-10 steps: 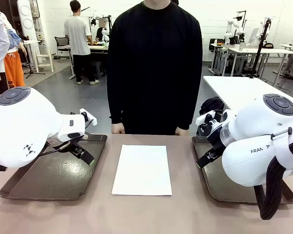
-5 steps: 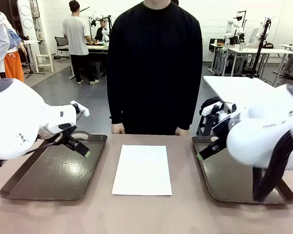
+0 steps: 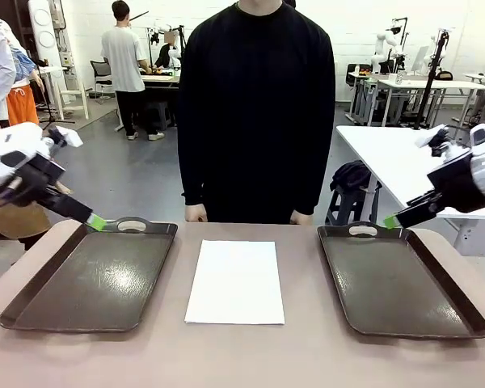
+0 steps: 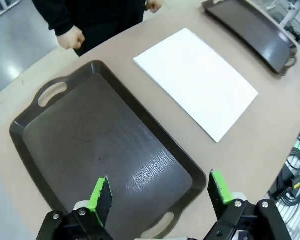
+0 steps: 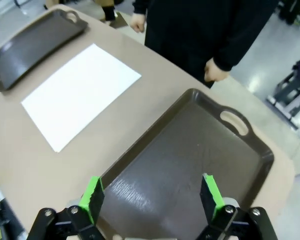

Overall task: Sort the A4 documents.
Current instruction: Receive the A4 Paper.

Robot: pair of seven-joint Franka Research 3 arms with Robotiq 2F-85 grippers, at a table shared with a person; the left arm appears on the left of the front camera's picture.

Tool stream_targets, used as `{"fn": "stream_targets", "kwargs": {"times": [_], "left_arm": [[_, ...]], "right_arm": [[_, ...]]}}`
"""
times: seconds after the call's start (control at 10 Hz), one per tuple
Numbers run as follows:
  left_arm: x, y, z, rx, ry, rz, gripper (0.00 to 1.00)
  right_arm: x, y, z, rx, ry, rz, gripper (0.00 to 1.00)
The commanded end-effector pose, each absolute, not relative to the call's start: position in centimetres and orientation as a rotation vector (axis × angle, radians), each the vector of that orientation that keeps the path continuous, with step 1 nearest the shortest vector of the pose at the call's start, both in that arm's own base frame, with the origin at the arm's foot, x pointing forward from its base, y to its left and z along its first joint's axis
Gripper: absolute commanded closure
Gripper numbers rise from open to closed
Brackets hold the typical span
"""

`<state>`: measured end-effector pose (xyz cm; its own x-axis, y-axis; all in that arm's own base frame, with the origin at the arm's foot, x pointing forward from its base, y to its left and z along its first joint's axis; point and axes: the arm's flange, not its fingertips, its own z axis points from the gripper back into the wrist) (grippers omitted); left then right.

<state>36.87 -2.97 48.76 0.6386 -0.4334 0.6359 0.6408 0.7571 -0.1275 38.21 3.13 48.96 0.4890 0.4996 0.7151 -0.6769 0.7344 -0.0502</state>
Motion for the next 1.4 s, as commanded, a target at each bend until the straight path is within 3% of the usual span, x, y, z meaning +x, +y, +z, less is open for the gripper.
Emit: {"fn": "stream_targets", "kwargs": {"times": [0.0,0.3,1.1,1.3], "left_arm": [[31.9,-1.3,47.2,-0.418,-0.656,-0.677,0.0],[30.7,-0.4,48.3,-0.49,-0.683,-0.687,0.0],[31.1,-0.8,48.2,-0.515,-0.69,-0.721,0.0],[33.8,-0.1,51.4,-0.497,-0.675,-0.698,0.0]], "right_arm": [[33.9,1.2,47.8,0.319,-0.798,0.732,0.0],[32.8,-0.9,49.0,0.273,-0.796,0.656,0.0],[35.2,-1.7,47.3,0.282,-0.732,0.602,0.0],[36.9,-2.7,49.1,0.279,-0.729,0.608,0.0]]}}
